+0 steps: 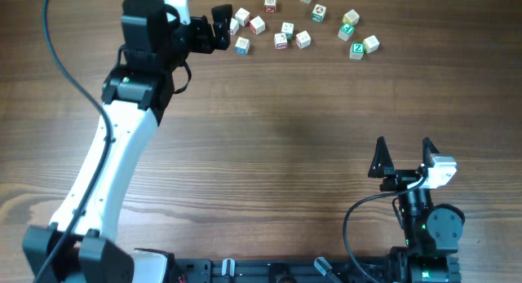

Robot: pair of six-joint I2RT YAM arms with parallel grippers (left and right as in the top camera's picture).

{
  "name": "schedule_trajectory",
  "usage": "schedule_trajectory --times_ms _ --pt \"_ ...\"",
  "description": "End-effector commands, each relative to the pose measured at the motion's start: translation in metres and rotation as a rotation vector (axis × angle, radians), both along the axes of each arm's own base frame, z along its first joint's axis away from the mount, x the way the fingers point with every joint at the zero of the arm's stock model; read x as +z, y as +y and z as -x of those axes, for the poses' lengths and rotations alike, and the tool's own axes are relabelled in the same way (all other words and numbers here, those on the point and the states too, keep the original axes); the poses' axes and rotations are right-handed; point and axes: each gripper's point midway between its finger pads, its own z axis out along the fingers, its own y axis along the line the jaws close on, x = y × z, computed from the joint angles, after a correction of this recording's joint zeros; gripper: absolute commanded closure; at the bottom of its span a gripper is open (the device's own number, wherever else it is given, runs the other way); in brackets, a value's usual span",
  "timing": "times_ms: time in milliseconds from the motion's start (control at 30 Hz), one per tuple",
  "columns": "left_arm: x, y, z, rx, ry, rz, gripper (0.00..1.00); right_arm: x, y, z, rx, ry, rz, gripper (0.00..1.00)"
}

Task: Form a horizontal line
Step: 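Reach the left gripper forward toward the block cluster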

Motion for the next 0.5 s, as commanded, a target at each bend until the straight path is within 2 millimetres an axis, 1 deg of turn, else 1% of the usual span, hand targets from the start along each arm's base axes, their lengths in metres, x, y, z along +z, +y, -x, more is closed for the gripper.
schedule_trajectory --times_ms 0,133,233,300,400,467 --pt "-0.011 0.000 -0.014 0.019 0.022 -0.004 0.00 0.002 -0.001 0.000 -0.009 -0.007 -0.006 0.00" --pt "-0.006 -0.005 -0.030 0.011 0.019 0.000 0.00 0.001 -0.001 0.000 -0.009 -0.007 -0.006 0.00" --pt "-0.009 -0.016 -0.044 -0.031 0.057 0.011 0.00 0.002 -0.001 0.000 -0.009 -0.007 -0.007 0.00" --pt "-0.015 -0.024 -0.057 -0.048 0.079 0.013 0.00 0.002 -0.001 0.000 -0.009 -0.007 -0.006 0.00" --pt "-0.023 -0.039 -0.069 -0.070 0.081 -0.002 0.02 0.002 -0.001 0.000 -0.009 -0.007 -0.006 0.00" --pt "-0.035 -0.049 -0.079 -0.053 0.087 -0.032 0.05 0.002 -0.001 0.000 -0.009 -0.007 -0.006 0.00"
